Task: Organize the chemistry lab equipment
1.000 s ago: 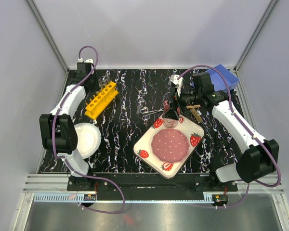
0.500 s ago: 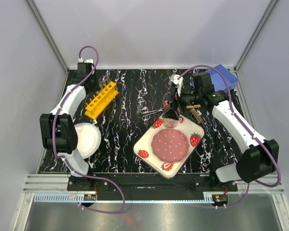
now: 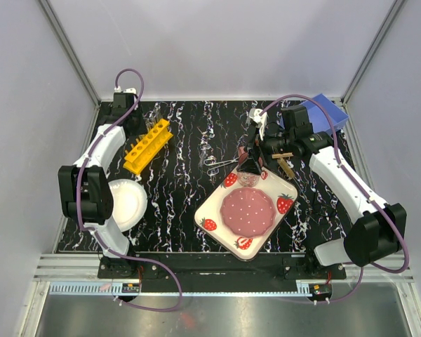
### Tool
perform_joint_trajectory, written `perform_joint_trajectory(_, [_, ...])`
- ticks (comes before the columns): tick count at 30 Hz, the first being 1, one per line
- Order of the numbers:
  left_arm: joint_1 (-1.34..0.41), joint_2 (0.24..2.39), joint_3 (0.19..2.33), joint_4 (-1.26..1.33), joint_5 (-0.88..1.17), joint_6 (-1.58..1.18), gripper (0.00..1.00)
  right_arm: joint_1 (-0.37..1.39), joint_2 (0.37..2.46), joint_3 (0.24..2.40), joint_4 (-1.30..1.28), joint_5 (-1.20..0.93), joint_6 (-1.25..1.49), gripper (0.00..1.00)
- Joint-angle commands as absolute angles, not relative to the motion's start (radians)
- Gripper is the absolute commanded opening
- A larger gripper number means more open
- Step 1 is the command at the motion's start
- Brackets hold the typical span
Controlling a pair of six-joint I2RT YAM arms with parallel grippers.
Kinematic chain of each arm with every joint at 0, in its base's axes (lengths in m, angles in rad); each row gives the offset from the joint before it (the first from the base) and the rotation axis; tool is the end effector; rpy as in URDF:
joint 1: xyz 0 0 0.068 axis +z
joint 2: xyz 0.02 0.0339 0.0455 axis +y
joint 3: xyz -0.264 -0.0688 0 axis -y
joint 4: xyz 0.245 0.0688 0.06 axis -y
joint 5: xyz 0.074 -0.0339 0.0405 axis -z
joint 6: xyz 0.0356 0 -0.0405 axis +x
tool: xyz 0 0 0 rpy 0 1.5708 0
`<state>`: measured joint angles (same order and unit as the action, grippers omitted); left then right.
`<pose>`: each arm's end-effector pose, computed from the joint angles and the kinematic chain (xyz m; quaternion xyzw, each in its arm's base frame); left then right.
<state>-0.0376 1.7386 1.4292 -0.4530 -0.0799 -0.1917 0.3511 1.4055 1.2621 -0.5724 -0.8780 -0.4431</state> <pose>0.3947 -0.0120 0.2807 -0.0864 0.9148 -0.0085 0.3946 0.2729 0.1291 0.3348 -0.4811 0.6915 0.3691 0.3927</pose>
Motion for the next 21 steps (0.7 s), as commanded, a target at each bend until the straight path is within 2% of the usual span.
perform_joint_trajectory(1, [-0.038,1.671,1.419,-0.411,-0.109,-0.199,0.40,0.342,1.399,1.264,-0.549,-0.904,-0.436,1.00])
perform_joint_trajectory(6, [-0.038,1.582,1.370,-0.410,-0.140,-0.210,0.58,0.342,1.399,1.264,-0.548,-0.905,-0.433,1.00])
perform_joint_trajectory(16, [-0.012,1.307,1.240,-0.442,-0.212,-0.207,0.84,0.342,1.417,1.281,-0.549,-0.894,-0.403,1.00])
perform_joint_trajectory(17, [-0.006,1.255,1.227,-0.454,-0.216,-0.213,0.91,0.342,1.422,1.292,-0.551,-0.894,-0.393,1.00])
perform_joint_trajectory(19, [-0.002,1.194,1.174,-0.457,-0.216,-0.221,0.99,0.342,1.439,1.308,-0.572,-0.897,-0.384,1.00])
perform_joint_trajectory(21, [0.020,1.107,1.117,-0.457,-0.200,-0.232,0.99,0.342,1.453,1.347,-0.630,-0.897,-0.393,1.00])
